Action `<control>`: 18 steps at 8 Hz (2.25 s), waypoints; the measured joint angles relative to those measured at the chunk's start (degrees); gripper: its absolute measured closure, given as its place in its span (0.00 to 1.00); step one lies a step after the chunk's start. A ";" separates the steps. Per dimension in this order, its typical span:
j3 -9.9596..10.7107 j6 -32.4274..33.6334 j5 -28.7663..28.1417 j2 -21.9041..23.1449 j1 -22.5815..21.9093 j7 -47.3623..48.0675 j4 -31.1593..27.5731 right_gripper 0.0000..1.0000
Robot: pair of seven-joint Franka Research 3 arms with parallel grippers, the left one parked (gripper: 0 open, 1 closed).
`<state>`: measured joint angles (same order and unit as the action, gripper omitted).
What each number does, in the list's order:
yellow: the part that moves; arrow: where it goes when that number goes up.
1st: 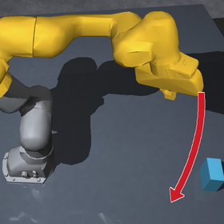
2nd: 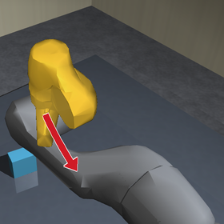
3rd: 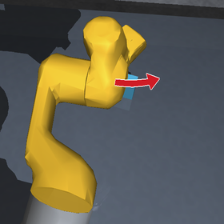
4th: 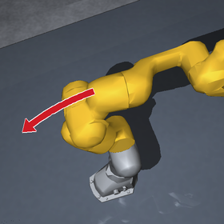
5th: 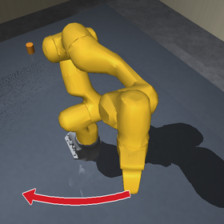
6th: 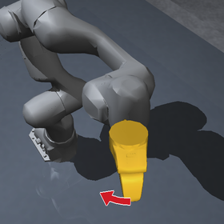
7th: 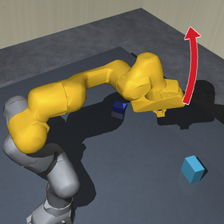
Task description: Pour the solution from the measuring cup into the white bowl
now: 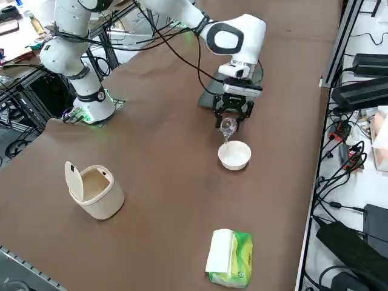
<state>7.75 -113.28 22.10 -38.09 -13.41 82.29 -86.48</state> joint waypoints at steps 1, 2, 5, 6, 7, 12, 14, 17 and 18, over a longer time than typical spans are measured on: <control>0.00 -0.19 -2.40 0.06 0.71 -2.43 0.24 0.26; 0.02 -0.25 -4.86 0.25 1.35 -4.96 0.56 0.26; 0.28 -0.28 -10.56 0.70 3.47 -12.66 1.46 0.26; 0.30 -0.28 -13.68 0.84 4.55 -15.53 2.78 0.26; 0.32 -0.13 -17.54 1.08 5.85 -19.02 4.23 0.26; 0.32 0.78 -29.14 1.30 10.61 -27.27 5.08 0.26; 0.31 0.84 -32.32 1.30 11.32 -27.51 5.13 0.26; 0.32 0.84 -39.08 1.30 14.12 -29.41 5.35 0.26; 0.32 0.83 -41.16 1.30 14.76 -29.50 5.36 0.26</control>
<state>8.07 -112.45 -19.05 -36.79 1.36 52.80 -81.13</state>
